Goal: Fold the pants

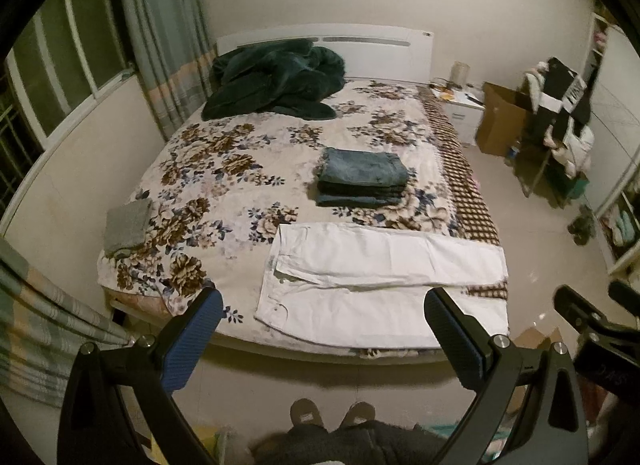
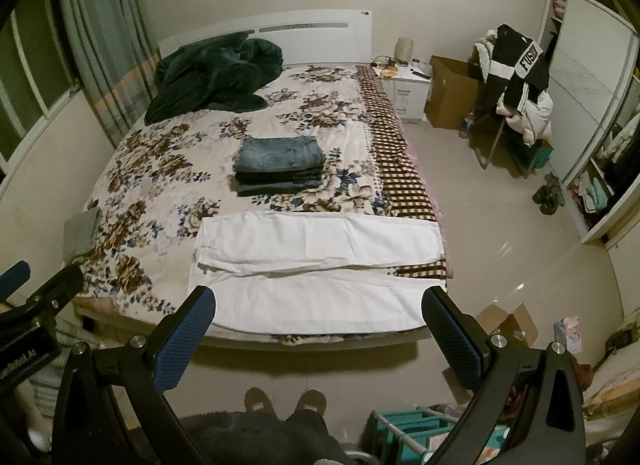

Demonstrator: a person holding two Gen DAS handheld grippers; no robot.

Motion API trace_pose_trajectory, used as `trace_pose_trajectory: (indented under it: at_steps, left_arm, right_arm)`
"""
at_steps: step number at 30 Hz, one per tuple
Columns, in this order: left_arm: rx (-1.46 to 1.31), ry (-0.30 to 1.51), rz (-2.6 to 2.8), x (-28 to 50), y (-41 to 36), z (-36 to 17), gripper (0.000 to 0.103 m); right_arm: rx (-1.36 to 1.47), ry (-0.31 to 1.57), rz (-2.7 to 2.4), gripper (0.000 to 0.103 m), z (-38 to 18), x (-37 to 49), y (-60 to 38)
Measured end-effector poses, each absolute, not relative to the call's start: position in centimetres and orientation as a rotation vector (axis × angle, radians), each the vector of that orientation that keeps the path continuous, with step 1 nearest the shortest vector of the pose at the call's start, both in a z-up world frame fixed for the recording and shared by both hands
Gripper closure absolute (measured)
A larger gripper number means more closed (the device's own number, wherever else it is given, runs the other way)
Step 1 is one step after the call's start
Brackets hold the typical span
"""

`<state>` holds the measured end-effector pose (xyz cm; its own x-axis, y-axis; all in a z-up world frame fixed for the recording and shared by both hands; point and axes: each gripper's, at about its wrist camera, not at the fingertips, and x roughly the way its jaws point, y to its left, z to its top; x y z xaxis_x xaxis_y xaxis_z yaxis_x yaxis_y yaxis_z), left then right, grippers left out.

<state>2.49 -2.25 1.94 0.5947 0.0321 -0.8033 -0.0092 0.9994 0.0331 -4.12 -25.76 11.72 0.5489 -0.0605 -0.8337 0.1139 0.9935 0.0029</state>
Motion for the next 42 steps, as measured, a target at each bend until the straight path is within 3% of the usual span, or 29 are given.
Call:
trace_pose_trajectory:
  at_steps: [7, 20, 25, 33, 42]
  left_arm:
    - [0.031, 0.912, 0.126, 8.5, -3.1, -2.2, 0.000]
    - [0.084, 1.101, 0.159, 25.0, -4.8, -16.2, 0.000]
    - [0.006, 1.250, 0.160, 33.1, -3.9, -23.9, 0.000]
    - [-0.294, 1.512, 0.378, 45.0, 1.4, -41.6, 0.000]
    - [-0.556, 1.694, 0.595, 50.4, 5.9, -57.1, 0.003]
  right_arm:
    - [0.110, 0.993, -0.172, 0.000, 6.8, 2.2, -31.0]
    - [0.179, 1.152, -0.348, 0.000, -8.9, 20.1, -39.5]
    - [0.248, 1.246, -0.391, 0.000, -17.8, 28.5, -40.6]
    - [0.475, 1.445, -0.536, 0.000, -37.8, 42.9, -43.3]
    - [0.711, 1.550, -0.749, 0.000, -54.5, 48.4, -49.5]
